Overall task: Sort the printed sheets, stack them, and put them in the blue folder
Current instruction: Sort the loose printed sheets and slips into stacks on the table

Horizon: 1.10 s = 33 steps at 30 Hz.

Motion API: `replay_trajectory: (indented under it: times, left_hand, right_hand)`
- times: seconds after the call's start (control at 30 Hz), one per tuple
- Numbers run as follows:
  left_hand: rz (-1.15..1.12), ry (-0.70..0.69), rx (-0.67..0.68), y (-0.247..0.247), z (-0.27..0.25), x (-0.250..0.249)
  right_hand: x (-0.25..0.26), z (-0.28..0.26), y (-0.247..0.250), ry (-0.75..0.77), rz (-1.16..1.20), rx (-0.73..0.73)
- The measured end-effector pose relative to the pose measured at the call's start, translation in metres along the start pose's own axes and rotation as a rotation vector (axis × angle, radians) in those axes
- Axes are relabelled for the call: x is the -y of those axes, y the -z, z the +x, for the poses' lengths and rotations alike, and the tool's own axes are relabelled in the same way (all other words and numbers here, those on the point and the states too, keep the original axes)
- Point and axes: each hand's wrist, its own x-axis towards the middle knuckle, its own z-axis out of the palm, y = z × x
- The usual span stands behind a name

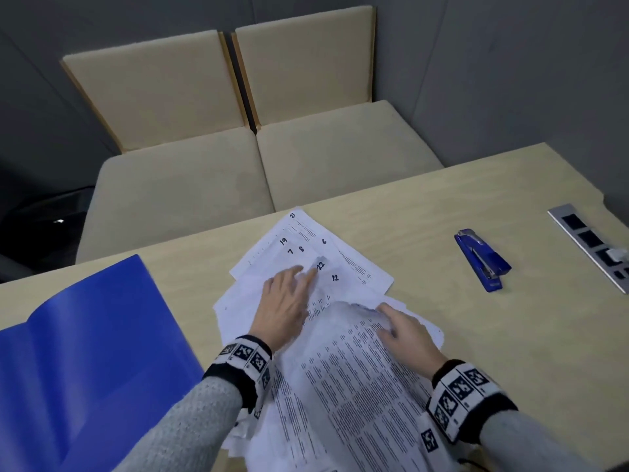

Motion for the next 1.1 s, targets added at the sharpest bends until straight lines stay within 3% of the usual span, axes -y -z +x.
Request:
replay_trajectory:
  times: [0.07, 0.13, 0.3, 0.37, 0.53, 0.7, 0.83, 0.97, 1.1]
  left_hand:
    - [-0.015, -0.014, 0.093, -0.006, -0.001, -0.007]
    - [-0.094, 0.091, 0.179, -0.010, 0.001, -0.007]
    - [-0.195, 0.178, 0.192, -0.004, 0.010, -0.007]
    - [-0.185, 0.143, 0.142, -0.002, 0.012, -0.007]
    - [-0.117, -0.072, -0.155, -0.006, 0.000, -0.001]
    - [0.042, -0.199, -0.228, -0.002, -0.002, 0.000]
    - [0.041, -0.220, -0.133, -0.001, -0.006, -0.001]
    - [-0.102, -0.170, 0.073, 0.004, -0.009, -0.004]
    - [-0.279, -0.058, 0.071, 0.003, -0.006, -0.004]
  right_hand:
    - [-0.001, -0.004, -0.005, -0.007, -0.027, -0.039]
    - [-0.005, -0.008, -0.011, -0.018, -0.004, -0.043]
    - [-0.010, -0.015, -0.018, 0.028, 0.084, -0.059]
    - [-0.012, -0.016, -0.017, 0.020, 0.125, -0.060]
    - [-0.012, -0.017, -0.013, 0.014, 0.183, -0.062]
    - [-0.010, -0.012, -0.014, 0.037, 0.187, -0.075]
    - [-0.009, -0.006, -0.016, 0.018, 0.172, -0.086]
    - [-0.009, -0.001, -0.017, 0.031, 0.154, -0.100]
    - [-0.008, 0.006, -0.019, 0.068, 0.158, -0.101]
